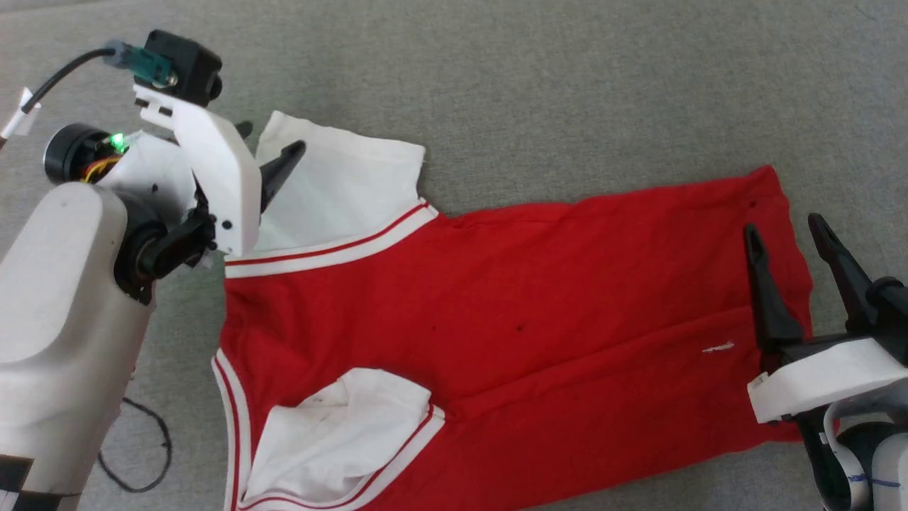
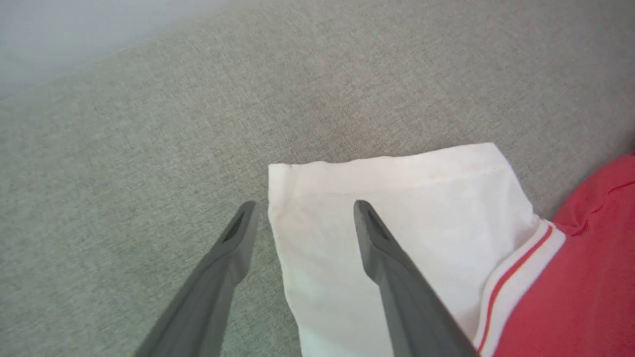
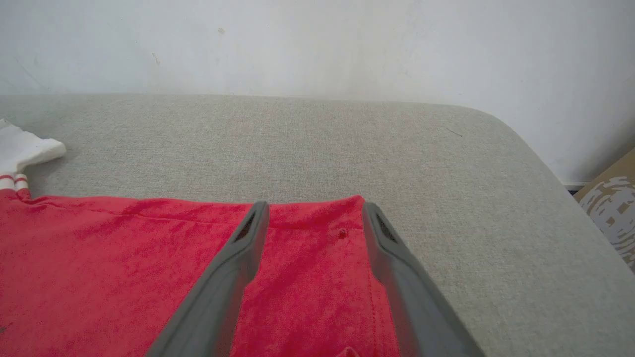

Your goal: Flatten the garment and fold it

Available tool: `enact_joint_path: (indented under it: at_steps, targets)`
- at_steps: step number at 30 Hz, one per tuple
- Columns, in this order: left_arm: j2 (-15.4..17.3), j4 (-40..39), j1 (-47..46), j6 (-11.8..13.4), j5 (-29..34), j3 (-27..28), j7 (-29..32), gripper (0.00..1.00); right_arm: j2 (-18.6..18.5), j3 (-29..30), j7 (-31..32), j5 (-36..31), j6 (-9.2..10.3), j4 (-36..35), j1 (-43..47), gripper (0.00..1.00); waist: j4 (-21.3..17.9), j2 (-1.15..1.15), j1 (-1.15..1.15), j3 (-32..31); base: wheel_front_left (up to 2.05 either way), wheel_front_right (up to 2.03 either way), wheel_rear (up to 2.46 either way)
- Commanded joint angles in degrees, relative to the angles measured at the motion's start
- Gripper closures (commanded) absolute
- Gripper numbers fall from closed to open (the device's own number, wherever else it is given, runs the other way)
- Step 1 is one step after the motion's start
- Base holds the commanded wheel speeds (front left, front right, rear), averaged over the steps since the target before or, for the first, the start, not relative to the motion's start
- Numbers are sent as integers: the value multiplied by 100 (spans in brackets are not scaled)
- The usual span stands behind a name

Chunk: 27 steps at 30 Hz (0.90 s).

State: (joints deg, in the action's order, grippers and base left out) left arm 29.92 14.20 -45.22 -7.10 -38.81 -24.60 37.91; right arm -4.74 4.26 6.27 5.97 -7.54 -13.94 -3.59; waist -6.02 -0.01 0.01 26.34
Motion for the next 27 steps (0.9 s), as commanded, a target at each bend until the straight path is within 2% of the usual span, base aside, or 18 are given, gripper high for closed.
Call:
enact_joint_path:
  at_steps: [1, 4, 5, 6, 12, 18, 23, 27]
  targets:
    - [48, 87, -87, -32, 39, -33, 28, 0, 16, -11, -42, -51, 5, 2, -124, 0, -122, 1, -1, 120, 0, 0, 0]
    - [71, 379, -54, 1, 104, -87, 27, 0, 9, -5, -42, -59, 5, -8, -149, 0, -167, 1, -1, 168, 0, 0, 0]
    - [64, 449, -42, -1, 106, -117, 24, 13, 5, 0, -38, -63, 5, -13, -151, 0, -173, 1, -1, 175, 0, 0, 0]
    - [50, 508, -27, -5, 86, -138, 3, 100, -3, 6, -28, -68, 5, -21, -154, 0, -176, 1, -1, 176, 0, 0, 0]
    - [-10, 636, 18, -27, 1, -263, -477, 100, -191, 19, 106, -54, 5, -112, -268, 0, -75, 1, -1, -8, 0, 0, 0]
    - [-118, 653, 32, -34, 10, -368, -1131, 100, -817, 9, 630, 150, 5, -123, -891, 0, 164, 1, -1, -233, 0, 0, 0]
    - [-233, 698, -48, -36, -47, -497, -1338, 100, -1073, 155, 1588, 724, 5, 412, -1633, 0, 381, 1, -1, -188, 0, 0, 0]
    - [-313, 734, -134, -37, -105, -613, -1418, 100, -1221, 328, 2878, 944, 5, 1125, -1933, 0, 543, 1, -1, -72, 0, 0, 0]
